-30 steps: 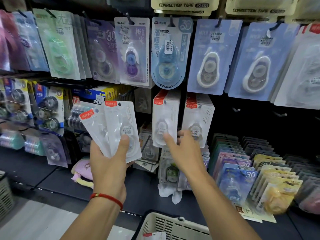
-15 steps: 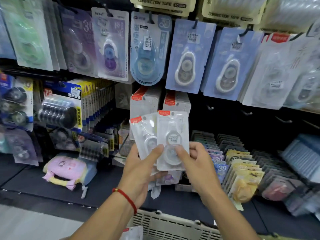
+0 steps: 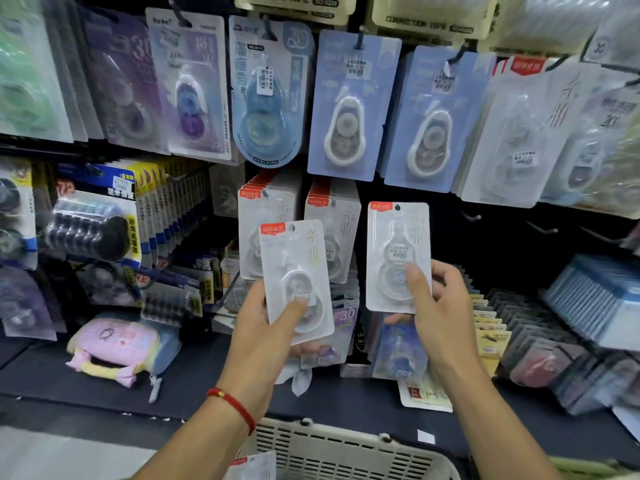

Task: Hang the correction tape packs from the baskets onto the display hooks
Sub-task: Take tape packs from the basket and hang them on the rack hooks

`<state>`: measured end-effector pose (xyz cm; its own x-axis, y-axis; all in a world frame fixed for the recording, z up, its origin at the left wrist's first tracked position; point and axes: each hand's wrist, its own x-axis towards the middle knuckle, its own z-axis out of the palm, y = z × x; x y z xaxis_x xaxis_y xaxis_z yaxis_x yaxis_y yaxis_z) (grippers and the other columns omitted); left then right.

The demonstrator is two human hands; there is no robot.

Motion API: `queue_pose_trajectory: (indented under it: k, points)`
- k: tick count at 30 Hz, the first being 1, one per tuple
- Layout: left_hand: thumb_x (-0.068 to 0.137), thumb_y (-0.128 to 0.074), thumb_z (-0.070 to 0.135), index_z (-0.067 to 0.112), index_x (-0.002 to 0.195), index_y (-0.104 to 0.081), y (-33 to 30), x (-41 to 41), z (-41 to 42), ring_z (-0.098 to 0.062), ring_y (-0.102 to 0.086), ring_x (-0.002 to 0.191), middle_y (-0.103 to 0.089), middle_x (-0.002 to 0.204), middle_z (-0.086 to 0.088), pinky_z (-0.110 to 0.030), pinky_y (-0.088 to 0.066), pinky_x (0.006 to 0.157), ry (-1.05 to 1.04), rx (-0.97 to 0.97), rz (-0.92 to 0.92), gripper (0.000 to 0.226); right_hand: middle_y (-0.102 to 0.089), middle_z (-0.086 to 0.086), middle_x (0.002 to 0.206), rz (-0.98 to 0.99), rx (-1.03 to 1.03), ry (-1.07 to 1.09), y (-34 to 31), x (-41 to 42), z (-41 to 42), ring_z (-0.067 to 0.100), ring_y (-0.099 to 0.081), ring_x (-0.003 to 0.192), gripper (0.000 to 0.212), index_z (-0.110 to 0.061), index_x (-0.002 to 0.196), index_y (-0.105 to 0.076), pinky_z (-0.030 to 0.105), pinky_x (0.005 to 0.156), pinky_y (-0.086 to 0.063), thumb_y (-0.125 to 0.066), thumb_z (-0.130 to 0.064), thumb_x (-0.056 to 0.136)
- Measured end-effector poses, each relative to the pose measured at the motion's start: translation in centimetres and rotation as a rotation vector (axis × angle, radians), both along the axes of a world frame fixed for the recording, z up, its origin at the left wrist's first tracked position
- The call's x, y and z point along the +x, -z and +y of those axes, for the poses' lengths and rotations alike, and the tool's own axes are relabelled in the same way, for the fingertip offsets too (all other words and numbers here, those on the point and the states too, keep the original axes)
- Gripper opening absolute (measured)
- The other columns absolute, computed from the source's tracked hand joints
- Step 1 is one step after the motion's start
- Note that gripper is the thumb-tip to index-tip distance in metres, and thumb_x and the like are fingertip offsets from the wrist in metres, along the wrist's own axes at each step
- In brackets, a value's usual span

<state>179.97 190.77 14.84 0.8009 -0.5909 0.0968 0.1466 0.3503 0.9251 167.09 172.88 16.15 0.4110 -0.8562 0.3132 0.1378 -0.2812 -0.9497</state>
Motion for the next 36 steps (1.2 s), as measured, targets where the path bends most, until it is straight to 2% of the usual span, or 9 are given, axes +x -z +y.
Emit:
queue_pose_trajectory:
  k: [3, 7, 13, 19, 23, 26, 29, 32, 36]
  points:
    - [0.1, -0.069, 0.01, 0.028, 0.118, -0.072, 0.4, 0.2, 0.0, -0.028, -0.079, 0.089, -0.077, 0.111, -0.007, -0.04, -0.064, 0.057, 0.007, -0.002, -0.011, 0.026, -0.08, -0.003, 0.098, -0.027, 0.007, 0.063, 0.2, 0.6, 0.0, 0.036, -0.076, 0.06, 0.026, -0.024, 0.117, -0.054, 0.05, 0.057, -0.061, -0.064, -0.044, 0.103]
    - [0.101, -0.068, 0.012, 0.031, 0.117, -0.071, 0.7, 0.7, 0.0, -0.03, -0.079, 0.09, -0.078, 0.112, -0.005, -0.041, -0.063, 0.06, -0.004, 0.024, -0.039, 0.025, -0.079, 0.003, 0.087, -0.055, 0.033, 0.08, 0.2, 1.0, 0.2, 0.036, -0.073, 0.052, 0.026, -0.02, 0.117, -0.053, 0.034, 0.04, -0.053, -0.063, -0.041, 0.104]
    - [0.101, -0.065, 0.012, 0.032, 0.117, -0.07, 1.0, 0.8, -0.1, -0.039, -0.078, 0.088, -0.078, 0.112, -0.006, -0.048, -0.064, 0.065, 0.004, 0.043, -0.056, 0.026, -0.075, 0.004, 0.083, -0.035, 0.018, 0.151, -0.1, 0.8, 0.6, 0.031, -0.066, 0.042, 0.022, -0.024, 0.11, -0.057, 0.028, 0.034, -0.042, -0.065, -0.041, 0.1]
    - [0.09, -0.069, 0.023, 0.03, 0.119, -0.067, 0.8, 0.4, -0.3, -0.031, -0.075, 0.079, -0.075, 0.113, -0.007, -0.036, -0.058, 0.056, 0.015, 0.034, -0.039, 0.03, -0.079, -0.001, 0.085, 0.042, 0.097, 0.085, 0.7, 1.6, -0.2, 0.021, -0.073, 0.056, 0.04, -0.022, 0.123, -0.054, 0.036, 0.054, -0.054, -0.061, -0.055, 0.101]
    - [0.099, -0.07, 0.012, 0.022, 0.117, -0.061, 0.7, -0.1, -0.3, -0.025, -0.079, 0.074, -0.078, 0.105, -0.004, -0.037, -0.062, 0.056, 0.026, 0.023, -0.047, 0.022, -0.07, 0.012, 0.113, 0.082, 0.452, -0.095, 1.6, 1.2, -1.0, 0.021, -0.079, 0.091, 0.059, -0.009, 0.149, -0.041, 0.043, 0.096, -0.06, -0.066, -0.038, 0.103]
    - [0.098, -0.07, 0.007, 0.02, 0.119, -0.061, 0.6, -0.5, -0.6, -0.026, -0.079, 0.078, -0.08, 0.1, -0.002, -0.04, -0.063, 0.059, 0.06, 0.02, -0.052, 0.027, -0.07, 0.012, 0.123, 0.231, 0.384, -0.157, 1.9, 0.5, -0.4, 0.025, -0.079, 0.094, 0.038, -0.009, 0.135, -0.059, 0.031, 0.075, -0.064, -0.065, -0.031, 0.105]
    - [0.099, -0.065, 0.001, 0.023, 0.122, -0.066, 0.5, -0.9, -0.8, -0.027, -0.079, 0.088, -0.079, 0.106, -0.002, -0.04, -0.063, 0.062, 0.113, 0.011, -0.05, 0.032, -0.077, 0.01, 0.115, 0.237, 0.209, -0.33, 0.9, 0.2, 0.8, 0.027, -0.079, 0.095, 0.026, -0.015, 0.115, -0.074, 0.039, 0.08, -0.066, -0.062, -0.036, 0.105]
    - [0.101, -0.065, 0.008, 0.024, 0.133, -0.065, 0.4, -1.4, -0.8, -0.028, -0.079, 0.089, -0.078, 0.116, -0.004, -0.041, -0.063, 0.065, 0.211, -0.006, -0.079, 0.036, -0.079, 0.012, 0.105, 0.268, 0.052, -0.442, 0.4, 0.0, 2.1, 0.027, -0.077, 0.092, 0.02, -0.013, 0.113, -0.074, 0.038, 0.079, -0.063, -0.072, -0.028, 0.099]
    - [0.101, -0.064, 0.008, 0.03, 0.146, -0.054, 0.6, -1.5, -1.0, -0.028, -0.075, 0.111, -0.077, 0.123, -0.003, -0.046, -0.065, 0.083, 0.262, 0.004, -0.109, 0.051, -0.08, 0.006, 0.101, 0.139, 0.1, -0.396, 0.4, 0.0, 2.9, 0.02, -0.077, 0.087, 0.018, -0.01, 0.12, -0.061, 0.031, 0.063, -0.061, -0.066, -0.015, 0.103]
